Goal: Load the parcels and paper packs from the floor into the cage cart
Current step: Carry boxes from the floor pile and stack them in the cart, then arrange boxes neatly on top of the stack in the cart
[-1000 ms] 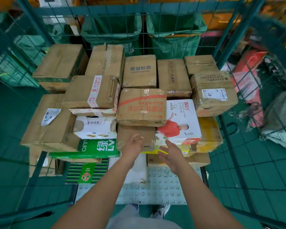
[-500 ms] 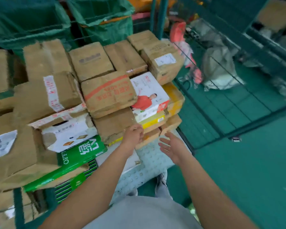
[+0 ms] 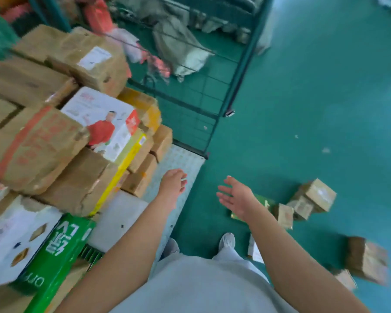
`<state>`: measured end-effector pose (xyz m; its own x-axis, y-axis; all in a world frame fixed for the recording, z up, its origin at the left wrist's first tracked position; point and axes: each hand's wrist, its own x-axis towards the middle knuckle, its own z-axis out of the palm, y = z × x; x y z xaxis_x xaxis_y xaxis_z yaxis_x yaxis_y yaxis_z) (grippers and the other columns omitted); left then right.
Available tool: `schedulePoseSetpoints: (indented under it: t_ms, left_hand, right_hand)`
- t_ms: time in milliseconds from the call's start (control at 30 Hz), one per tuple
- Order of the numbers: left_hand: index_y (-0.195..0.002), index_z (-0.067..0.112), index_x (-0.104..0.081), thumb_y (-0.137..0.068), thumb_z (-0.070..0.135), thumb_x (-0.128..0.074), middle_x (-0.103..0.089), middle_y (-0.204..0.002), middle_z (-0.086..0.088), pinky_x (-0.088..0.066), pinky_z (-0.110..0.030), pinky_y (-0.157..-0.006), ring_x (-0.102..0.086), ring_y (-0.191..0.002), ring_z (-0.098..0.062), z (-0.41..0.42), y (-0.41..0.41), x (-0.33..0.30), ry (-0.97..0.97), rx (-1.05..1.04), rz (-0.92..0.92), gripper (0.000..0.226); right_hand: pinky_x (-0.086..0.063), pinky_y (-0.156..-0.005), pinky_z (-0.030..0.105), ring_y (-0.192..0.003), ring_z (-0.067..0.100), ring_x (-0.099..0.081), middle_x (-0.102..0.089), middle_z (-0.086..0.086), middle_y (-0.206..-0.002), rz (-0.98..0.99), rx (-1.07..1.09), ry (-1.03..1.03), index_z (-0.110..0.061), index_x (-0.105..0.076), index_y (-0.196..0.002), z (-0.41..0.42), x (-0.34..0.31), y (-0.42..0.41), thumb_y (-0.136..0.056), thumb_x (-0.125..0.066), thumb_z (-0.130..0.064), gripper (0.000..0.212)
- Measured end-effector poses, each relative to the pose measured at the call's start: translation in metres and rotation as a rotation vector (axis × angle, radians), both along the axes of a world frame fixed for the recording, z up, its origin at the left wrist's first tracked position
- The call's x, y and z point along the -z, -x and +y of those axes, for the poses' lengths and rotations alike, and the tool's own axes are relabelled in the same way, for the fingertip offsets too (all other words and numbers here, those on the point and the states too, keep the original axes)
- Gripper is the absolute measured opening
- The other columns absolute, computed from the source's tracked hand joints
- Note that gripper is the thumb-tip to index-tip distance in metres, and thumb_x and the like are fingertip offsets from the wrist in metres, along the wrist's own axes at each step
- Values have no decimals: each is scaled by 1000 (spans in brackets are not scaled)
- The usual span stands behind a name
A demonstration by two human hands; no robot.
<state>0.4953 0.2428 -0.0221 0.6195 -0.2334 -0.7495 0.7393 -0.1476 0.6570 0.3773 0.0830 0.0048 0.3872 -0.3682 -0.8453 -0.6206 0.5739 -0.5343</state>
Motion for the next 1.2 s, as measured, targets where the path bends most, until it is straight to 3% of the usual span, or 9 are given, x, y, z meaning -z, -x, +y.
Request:
schedulePoseSetpoints:
  t_ms: [200,467,600,900,1100,1200]
  left_hand:
    - [-115,21,-63,-105,27,-52,-68,-109,1,-55,-34,-90,-66,-97,-15,-105,54,11,-20,352,-14,16]
    - [-111,23,-63,-106,26,-53,-70,-113,1,-55,-35,-93,-66,-100,-16,-229,143,19,-93,615,11,11]
    - [-107,23,-63,-106,25,-53,-70,-113,0,-55,-35,-92,-65,-98,-16,-288,182,19,-144,705,-9,10]
    - [-118,18,-62,-107,22,-51,-68,-113,-2,-53,-38,-99,-63,-94,-16,-384,239,34,-247,800,18,15]
    - [-124,16,-60,-108,23,-50,-67,-113,-3,-53,-32,-89,-63,-99,-18,-420,234,73,-309,812,57,20]
    - [-120,17,-61,-108,24,-52,-68,-115,-3,-54,-33,-90,-65,-102,-18,-434,224,118,-360,816,107,17]
  right_hand:
    - [-54,-87,36,-109,27,-66,-65,10,-129,6,332,-9,-13,-51,-144,-68,6,97,-106,-52,-38,45]
    - [-52,-104,41,-118,29,-64,-64,13,-136,0,649,-84,-11,-48,-148,-152,23,218,-108,-49,-32,44]
    - [-54,-99,40,-115,29,-65,-64,14,-133,-24,774,-129,-10,-50,-146,-203,34,265,-108,-50,-29,43]
    - [-54,-97,38,-107,25,-66,-66,11,-125,4,859,-202,-11,-55,-131,-287,60,329,-107,-51,-27,29]
    - [-55,-100,40,-108,26,-68,-68,11,-124,123,832,-261,-9,-56,-136,-319,109,334,-105,-53,-31,38]
    - [-55,-95,36,-112,26,-67,-67,9,-124,187,804,-280,-11,-53,-141,-333,149,325,-107,-50,-29,39]
